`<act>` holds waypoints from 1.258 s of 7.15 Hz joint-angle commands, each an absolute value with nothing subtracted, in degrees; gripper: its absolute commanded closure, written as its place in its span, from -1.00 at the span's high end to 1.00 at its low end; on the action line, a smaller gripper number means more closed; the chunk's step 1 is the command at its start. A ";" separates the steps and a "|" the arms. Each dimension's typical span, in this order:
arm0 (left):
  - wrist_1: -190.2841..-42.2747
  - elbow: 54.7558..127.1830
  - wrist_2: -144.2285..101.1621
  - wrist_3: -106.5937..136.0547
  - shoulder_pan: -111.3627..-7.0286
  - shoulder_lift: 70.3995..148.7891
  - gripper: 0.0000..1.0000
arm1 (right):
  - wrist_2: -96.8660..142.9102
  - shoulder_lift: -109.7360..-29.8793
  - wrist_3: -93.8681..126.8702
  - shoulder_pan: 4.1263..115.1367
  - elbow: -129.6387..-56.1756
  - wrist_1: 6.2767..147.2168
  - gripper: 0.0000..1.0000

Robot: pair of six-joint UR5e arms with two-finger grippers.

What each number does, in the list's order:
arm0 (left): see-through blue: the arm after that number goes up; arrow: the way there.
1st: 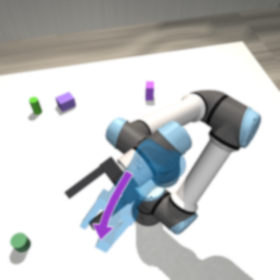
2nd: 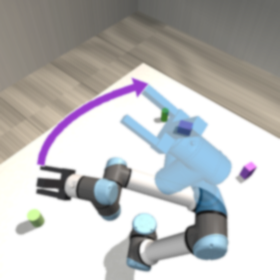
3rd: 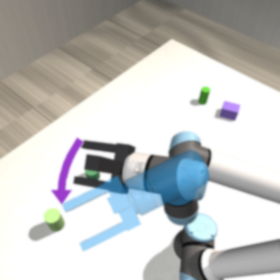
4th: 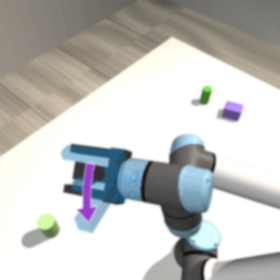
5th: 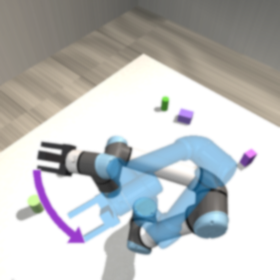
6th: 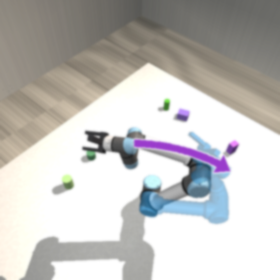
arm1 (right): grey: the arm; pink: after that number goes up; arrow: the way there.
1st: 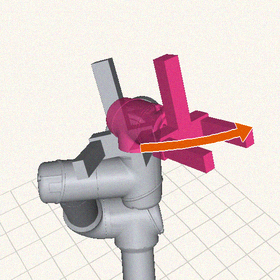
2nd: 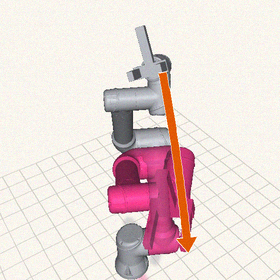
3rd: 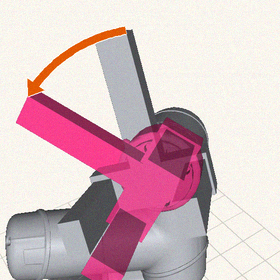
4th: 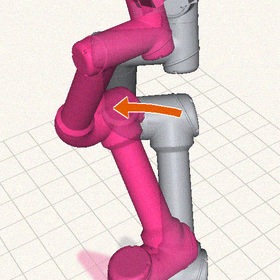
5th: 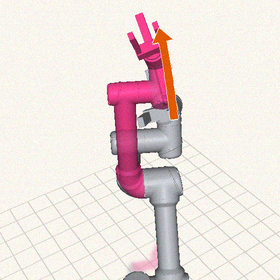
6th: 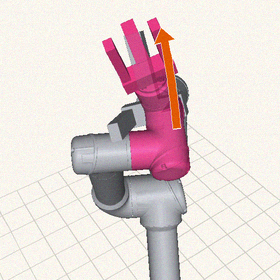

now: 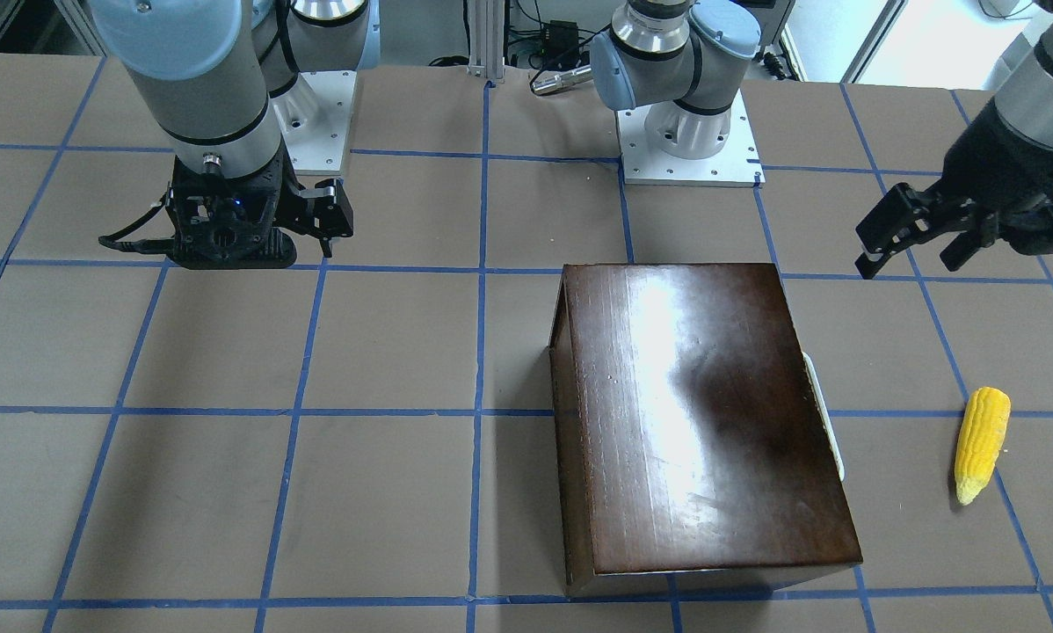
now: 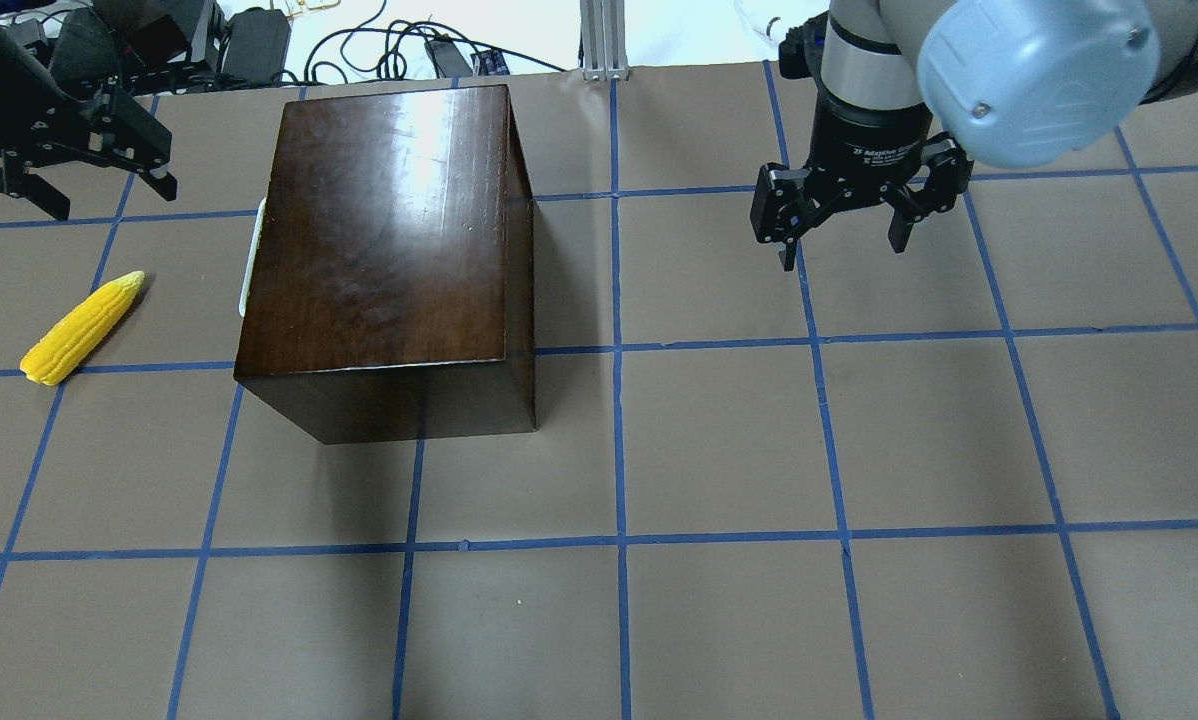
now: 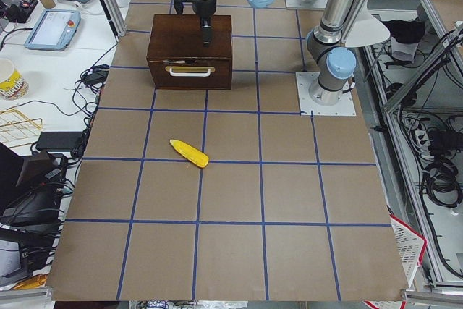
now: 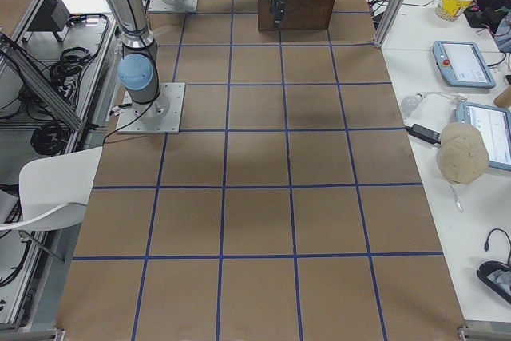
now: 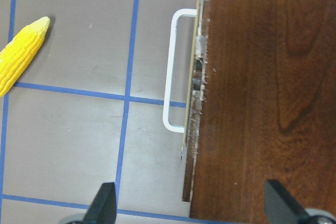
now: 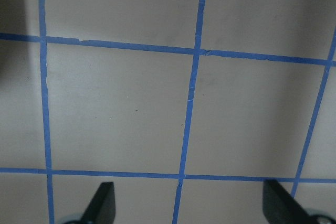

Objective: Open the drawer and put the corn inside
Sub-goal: 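Move the left gripper down beside the cabinet to the white drawer handle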

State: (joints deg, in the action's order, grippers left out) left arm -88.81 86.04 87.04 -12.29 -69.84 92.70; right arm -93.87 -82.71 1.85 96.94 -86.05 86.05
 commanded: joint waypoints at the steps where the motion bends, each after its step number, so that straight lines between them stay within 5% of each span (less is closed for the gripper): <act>1: -88.77 86.13 83.42 -21.66 -63.05 95.34 1.00 | -93.87 -82.71 1.85 96.94 -86.04 86.04 1.00; 9: -83.95 87.28 73.50 -31.64 -61.00 106.78 1.00 | -93.87 -82.71 1.85 96.94 -86.04 86.04 1.00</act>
